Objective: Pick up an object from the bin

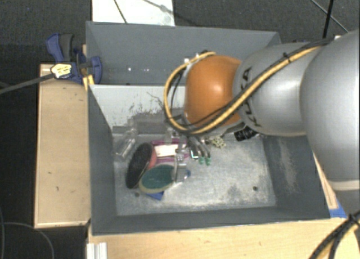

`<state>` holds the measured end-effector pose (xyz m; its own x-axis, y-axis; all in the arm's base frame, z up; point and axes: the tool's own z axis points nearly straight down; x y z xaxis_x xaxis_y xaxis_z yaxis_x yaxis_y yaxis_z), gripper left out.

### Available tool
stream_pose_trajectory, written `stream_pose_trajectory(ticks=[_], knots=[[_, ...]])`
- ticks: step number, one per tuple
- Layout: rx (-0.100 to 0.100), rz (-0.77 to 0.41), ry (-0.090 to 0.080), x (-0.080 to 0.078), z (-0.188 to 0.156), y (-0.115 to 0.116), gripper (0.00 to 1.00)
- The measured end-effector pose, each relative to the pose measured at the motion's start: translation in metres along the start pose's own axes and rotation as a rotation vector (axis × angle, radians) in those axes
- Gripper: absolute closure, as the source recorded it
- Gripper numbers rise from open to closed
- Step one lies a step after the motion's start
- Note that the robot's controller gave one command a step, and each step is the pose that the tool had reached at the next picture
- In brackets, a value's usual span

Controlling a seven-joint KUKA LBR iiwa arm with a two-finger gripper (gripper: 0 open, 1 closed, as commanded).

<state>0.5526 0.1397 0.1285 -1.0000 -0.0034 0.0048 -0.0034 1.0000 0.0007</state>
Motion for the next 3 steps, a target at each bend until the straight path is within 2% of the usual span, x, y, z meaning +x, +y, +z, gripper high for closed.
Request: stream_pose_trajectory(ticks=[1, 2, 3], knots=[[-0.005, 0.122, -0.028, -0.003, 0.051, 0.031, 0.0], [-0.012, 0.127, -0.056, -0.011, 0.043, 0.03, 1.0], [-0.004, 0.113, -0.015, 0.021, -0.11, 0.03, 1.0]])
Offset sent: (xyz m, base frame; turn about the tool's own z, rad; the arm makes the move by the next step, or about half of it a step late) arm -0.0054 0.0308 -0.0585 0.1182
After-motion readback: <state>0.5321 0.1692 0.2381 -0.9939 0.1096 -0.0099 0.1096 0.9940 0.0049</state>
